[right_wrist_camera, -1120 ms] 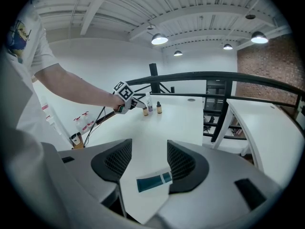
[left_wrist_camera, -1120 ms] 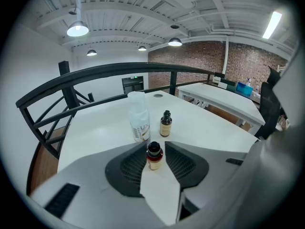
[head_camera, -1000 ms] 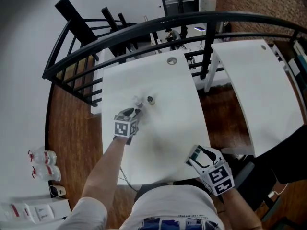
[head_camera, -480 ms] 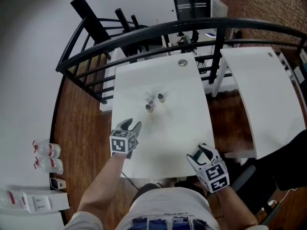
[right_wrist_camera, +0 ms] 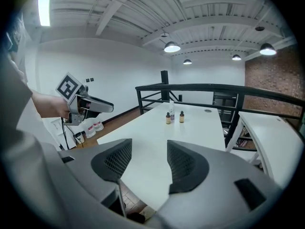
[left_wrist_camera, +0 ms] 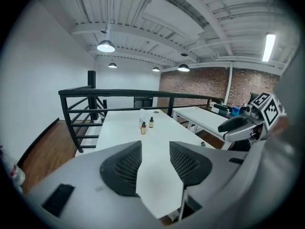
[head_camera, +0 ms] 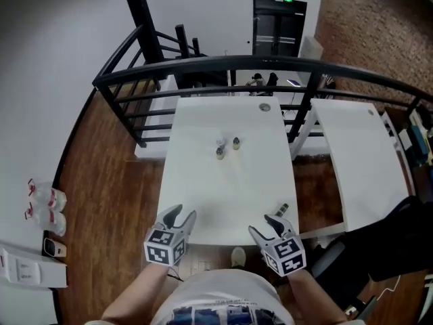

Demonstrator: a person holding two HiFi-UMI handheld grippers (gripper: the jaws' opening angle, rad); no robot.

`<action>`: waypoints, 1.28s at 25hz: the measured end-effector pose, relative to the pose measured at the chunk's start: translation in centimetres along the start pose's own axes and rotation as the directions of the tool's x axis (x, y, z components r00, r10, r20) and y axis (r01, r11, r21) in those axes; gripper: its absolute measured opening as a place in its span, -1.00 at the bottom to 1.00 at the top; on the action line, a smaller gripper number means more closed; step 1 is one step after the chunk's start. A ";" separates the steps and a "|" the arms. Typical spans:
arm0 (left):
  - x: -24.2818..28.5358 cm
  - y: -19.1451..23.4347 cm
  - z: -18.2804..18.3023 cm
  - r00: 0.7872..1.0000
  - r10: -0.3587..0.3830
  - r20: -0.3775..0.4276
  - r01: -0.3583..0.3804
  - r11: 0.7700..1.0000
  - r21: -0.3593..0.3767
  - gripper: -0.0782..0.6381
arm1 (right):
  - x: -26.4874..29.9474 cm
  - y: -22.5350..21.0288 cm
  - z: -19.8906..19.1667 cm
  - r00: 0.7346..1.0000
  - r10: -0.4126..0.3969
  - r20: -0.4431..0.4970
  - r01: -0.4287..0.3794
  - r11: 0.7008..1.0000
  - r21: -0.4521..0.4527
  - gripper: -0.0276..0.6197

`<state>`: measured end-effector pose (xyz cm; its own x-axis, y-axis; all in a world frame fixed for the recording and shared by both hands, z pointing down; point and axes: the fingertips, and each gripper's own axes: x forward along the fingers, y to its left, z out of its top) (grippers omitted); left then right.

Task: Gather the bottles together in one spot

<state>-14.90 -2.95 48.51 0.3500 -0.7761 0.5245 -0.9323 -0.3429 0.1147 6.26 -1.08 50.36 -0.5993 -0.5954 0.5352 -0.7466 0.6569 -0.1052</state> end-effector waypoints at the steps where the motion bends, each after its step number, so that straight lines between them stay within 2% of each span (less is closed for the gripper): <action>1: -1.6 0.0 -0.5 1.000 -0.003 0.007 0.003 1.000 -0.011 -0.27 | -0.3 1.2 0.2 1.000 -0.007 0.003 0.007 1.000 -0.004 -0.13; 8: -10.4 0.0 -5.4 0.997 -0.077 0.010 0.078 0.993 -0.084 -0.27 | -2.6 9.1 0.3 0.997 -0.077 0.032 0.077 0.997 -0.001 -0.13; 15: -14.2 0.3 -8.2 0.992 -0.125 0.029 0.127 0.986 -0.112 -0.27 | -4.8 13.9 -2.4 0.993 -0.122 -0.003 0.122 0.993 0.002 -0.13; 20: -15.5 0.0 -9.6 0.991 -0.135 0.014 0.135 0.985 -0.111 -0.27 | -5.9 15.5 -4.0 0.990 -0.139 -0.034 0.139 0.990 -0.010 -0.13; 25: -16.3 0.2 -9.6 0.987 -0.154 0.055 0.160 0.977 -0.140 -0.27 | -5.9 15.9 -4.9 0.988 -0.147 -0.046 0.146 0.989 -0.022 -0.13; 32: -14.8 0.6 -9.3 0.990 -0.135 0.045 0.140 0.982 -0.125 -0.26 | -5.2 11.9 -7.2 0.981 -0.168 -0.099 0.161 0.985 -0.068 -0.13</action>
<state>-21.45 13.25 48.62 0.4766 -0.7455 0.4659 -0.8782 -0.3793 0.2914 2.59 13.13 52.33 -0.4341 -0.6486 0.6252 -0.8122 0.5820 0.0398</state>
